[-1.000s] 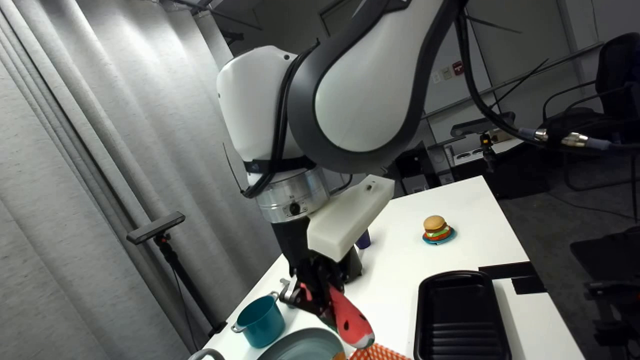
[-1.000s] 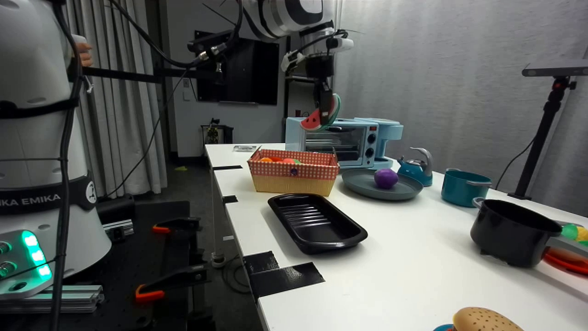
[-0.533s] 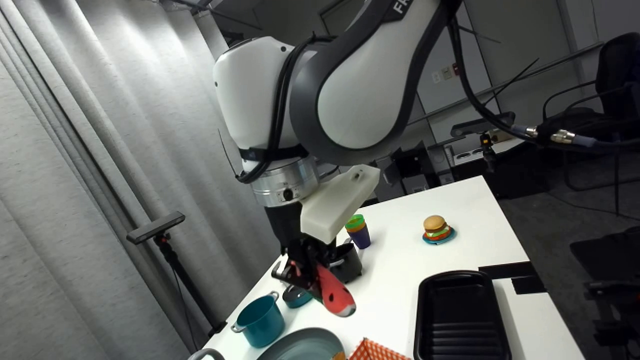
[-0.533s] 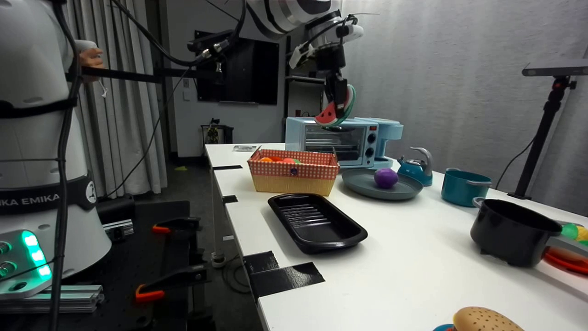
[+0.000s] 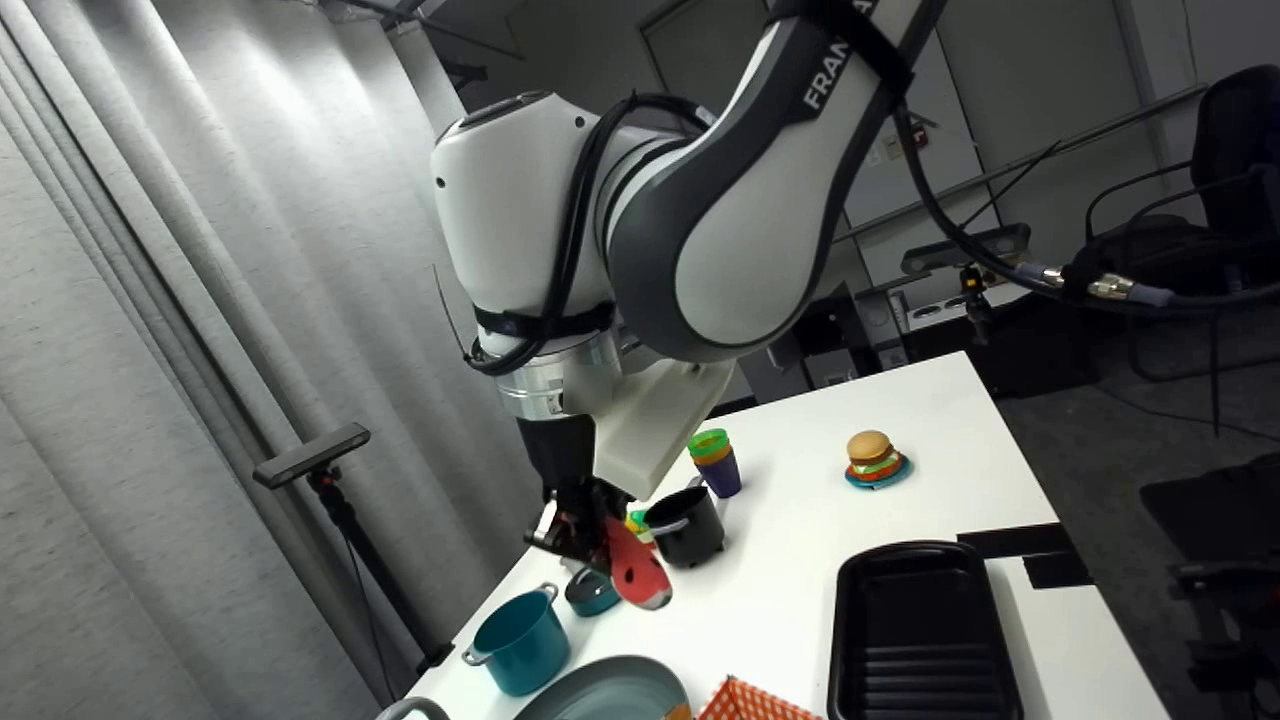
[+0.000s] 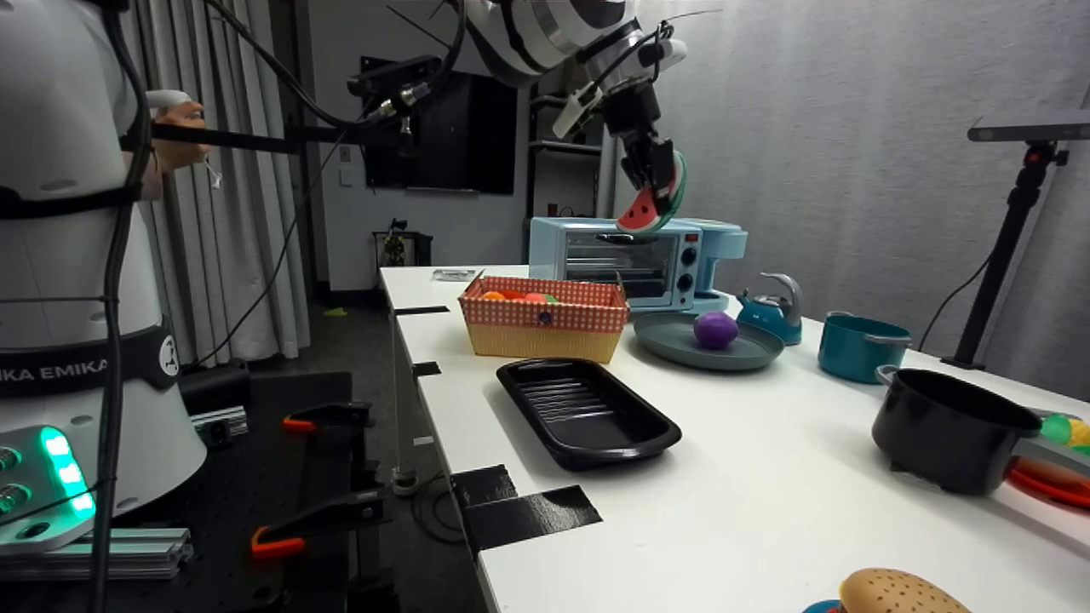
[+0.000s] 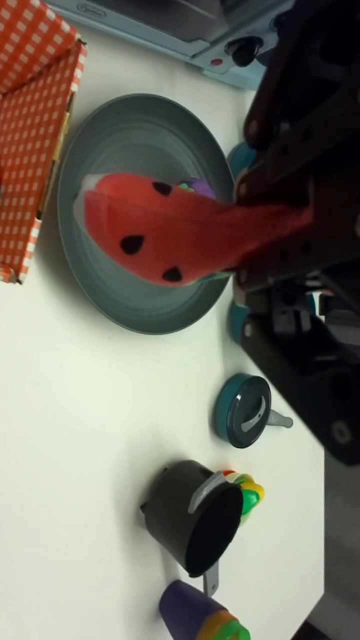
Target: Put the watermelon toy on the plate
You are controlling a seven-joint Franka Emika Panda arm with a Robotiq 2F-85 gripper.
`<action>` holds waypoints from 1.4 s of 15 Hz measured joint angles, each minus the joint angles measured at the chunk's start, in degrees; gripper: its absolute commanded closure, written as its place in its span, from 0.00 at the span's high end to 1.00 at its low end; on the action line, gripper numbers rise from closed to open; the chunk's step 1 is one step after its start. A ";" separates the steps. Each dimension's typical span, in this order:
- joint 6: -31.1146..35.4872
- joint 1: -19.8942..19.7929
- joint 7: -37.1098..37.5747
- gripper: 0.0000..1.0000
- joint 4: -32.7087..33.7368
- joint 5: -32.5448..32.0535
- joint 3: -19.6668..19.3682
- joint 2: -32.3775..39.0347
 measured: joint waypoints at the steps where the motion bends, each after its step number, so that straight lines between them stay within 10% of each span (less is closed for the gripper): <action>1: 0.66 0.00 0.94 0.04 0.20 -1.94 -0.14 0.55; 21: 3.52 2.20 3.66 0.04 13.72 -13.06 -3.88 16.60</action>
